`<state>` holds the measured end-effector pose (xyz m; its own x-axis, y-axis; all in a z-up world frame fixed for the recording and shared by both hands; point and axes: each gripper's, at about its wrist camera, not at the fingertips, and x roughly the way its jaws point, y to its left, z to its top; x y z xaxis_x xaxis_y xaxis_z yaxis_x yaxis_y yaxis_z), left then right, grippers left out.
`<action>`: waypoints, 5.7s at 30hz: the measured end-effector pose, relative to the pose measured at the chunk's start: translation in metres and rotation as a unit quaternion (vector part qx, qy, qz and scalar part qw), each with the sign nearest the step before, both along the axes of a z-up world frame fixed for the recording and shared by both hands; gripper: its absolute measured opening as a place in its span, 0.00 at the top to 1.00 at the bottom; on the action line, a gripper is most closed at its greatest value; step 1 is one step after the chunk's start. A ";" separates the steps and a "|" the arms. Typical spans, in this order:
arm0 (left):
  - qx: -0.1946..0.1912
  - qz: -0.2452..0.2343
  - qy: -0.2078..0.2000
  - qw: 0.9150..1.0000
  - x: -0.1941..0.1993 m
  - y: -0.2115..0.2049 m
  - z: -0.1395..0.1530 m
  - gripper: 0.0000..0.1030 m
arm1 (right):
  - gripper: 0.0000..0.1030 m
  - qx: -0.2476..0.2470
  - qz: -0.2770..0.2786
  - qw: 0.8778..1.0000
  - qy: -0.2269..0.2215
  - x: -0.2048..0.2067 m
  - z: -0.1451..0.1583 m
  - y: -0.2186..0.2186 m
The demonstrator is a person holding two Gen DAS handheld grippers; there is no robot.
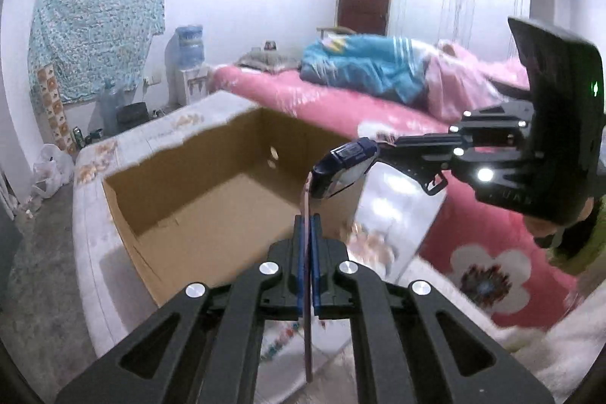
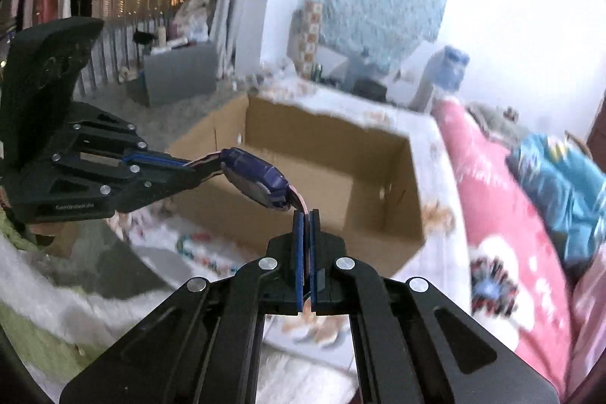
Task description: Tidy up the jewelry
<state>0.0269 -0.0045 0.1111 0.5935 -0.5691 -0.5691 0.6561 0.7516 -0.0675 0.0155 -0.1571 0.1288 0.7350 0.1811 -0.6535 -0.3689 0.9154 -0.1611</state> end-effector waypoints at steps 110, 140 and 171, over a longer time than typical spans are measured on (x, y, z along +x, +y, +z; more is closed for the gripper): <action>0.122 0.169 0.110 0.972 0.007 0.049 -0.149 0.05 | 0.13 0.182 -0.164 0.946 0.210 0.000 -0.144 0.008; 0.130 0.146 0.143 0.970 0.015 0.051 -0.150 0.05 | 0.08 0.031 -0.204 0.978 -0.007 -0.017 -0.089 0.030; 0.117 0.063 0.103 0.986 0.002 0.027 -0.140 0.61 | 0.73 0.203 -0.111 0.955 0.184 0.016 -0.146 0.045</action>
